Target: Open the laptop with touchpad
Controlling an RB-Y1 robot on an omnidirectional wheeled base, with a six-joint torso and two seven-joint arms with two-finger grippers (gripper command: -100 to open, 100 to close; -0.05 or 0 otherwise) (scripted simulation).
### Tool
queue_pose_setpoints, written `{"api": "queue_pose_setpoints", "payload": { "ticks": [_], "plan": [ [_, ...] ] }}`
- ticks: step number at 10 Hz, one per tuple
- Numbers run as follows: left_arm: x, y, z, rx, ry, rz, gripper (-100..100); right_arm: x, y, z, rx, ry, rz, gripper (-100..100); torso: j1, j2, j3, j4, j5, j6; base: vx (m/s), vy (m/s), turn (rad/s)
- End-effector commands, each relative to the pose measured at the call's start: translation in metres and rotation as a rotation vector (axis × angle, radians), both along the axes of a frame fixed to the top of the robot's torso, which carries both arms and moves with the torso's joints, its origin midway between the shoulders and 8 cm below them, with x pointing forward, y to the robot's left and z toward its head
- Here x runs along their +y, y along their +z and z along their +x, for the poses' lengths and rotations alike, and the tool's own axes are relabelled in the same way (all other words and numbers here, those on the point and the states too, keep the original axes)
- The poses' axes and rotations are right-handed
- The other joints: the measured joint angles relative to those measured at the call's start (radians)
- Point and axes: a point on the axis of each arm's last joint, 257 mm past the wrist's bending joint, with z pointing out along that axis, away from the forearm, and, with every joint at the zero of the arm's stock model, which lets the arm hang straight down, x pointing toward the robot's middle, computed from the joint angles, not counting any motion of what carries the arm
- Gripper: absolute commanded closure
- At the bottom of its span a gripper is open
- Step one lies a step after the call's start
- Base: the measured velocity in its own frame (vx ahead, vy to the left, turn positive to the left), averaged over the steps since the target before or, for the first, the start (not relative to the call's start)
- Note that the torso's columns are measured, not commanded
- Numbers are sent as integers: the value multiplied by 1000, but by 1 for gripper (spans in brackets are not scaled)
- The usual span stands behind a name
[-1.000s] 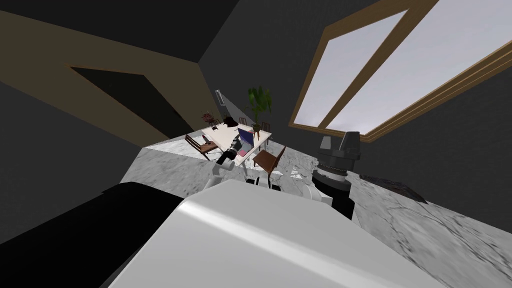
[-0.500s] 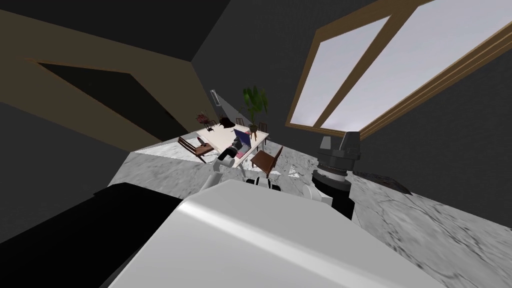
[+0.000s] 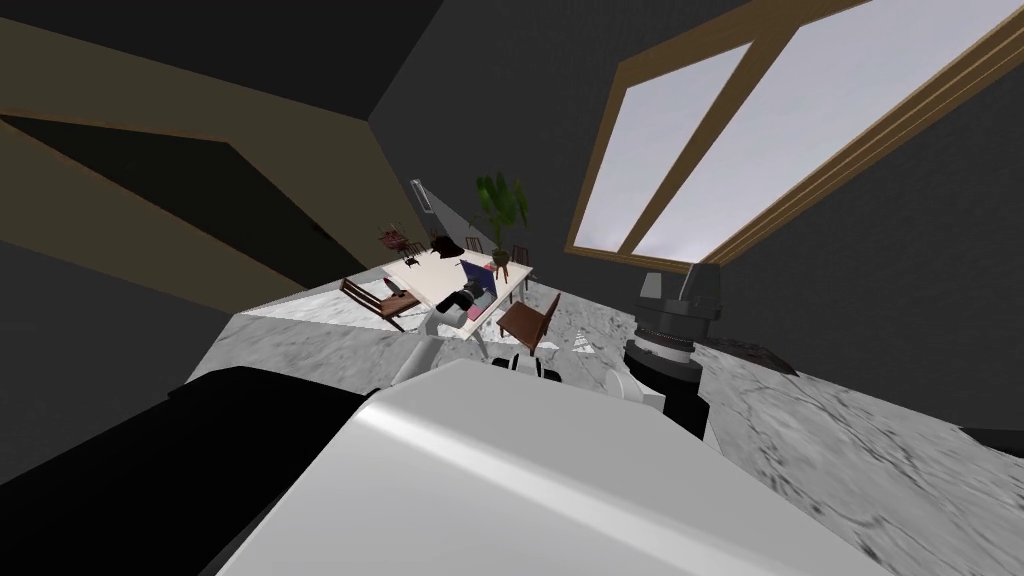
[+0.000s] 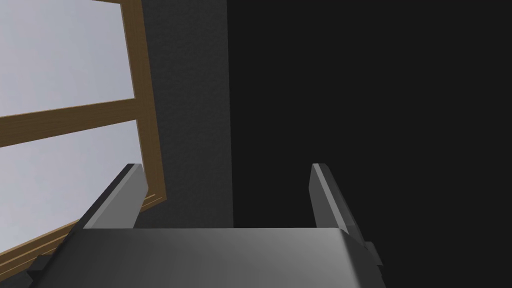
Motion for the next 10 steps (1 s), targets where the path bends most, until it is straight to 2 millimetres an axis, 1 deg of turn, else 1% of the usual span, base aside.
{"api": "queue_pose_setpoints", "payload": {
  "ticks": [1, 2, 3, 4, 5, 6, 7, 8, 10],
  "plan": [
    [9, -9, 7, 62, 14, -24, -100, 0, 0, 0, 0, 0, 0, 0, 1, 0, 0, 0, 0, 0, 40, -19, -67],
    [9, -12, 6, 74, 16, -23, -100, 0, 0, 0, 0, 0, 0, 0, 1, 0, 0, 0, 0, 0, 29, -15, -73],
    [16, -17, 10, 110, 28, -37, -100, 0, 0, 0, 0, 0, 0, 0, 1, 1, 0, 0, 0, 0, 36, -14, -105],
    [16, -18, 10, 113, 28, -37, -100, 0, 0, 0, 0, 0, 0, 0, 1, 0, 0, 0, 0, 0, 27, -8, -40],
    [23, -23, 14, 150, 41, -51, -100, 0, 0, 0, 0, 0, 0, 0, 1, 0, 0, 0, 0, 0, 29, -18, -76],
    [23, -24, 14, 151, 42, -51, -100, 0, 0, 0, 0, 0, 0, 0, 0, 0, 0, 0, 0, 0, 28, -15, -53],
    [30, -28, 17, 184, 56, -65, -100, 0, 0, 0, 0, 0, 0, 0, 0, 0, 0, 0, 0, 0, 34, -12, -82],
    [30, -28, 17, 187, 56, -64, -100, 0, 0, 0, 0, 0, 0, 0, 0, 0, 0, 0, 0, 0, 29, -8, -47],
    [44, -33, 22, 242, 86, -91, -100, 0, 0, 0, 0, 0, 0, 0, 0, 0, 0, 0, 0, 0, 41, -15, -102]
  ]
}}
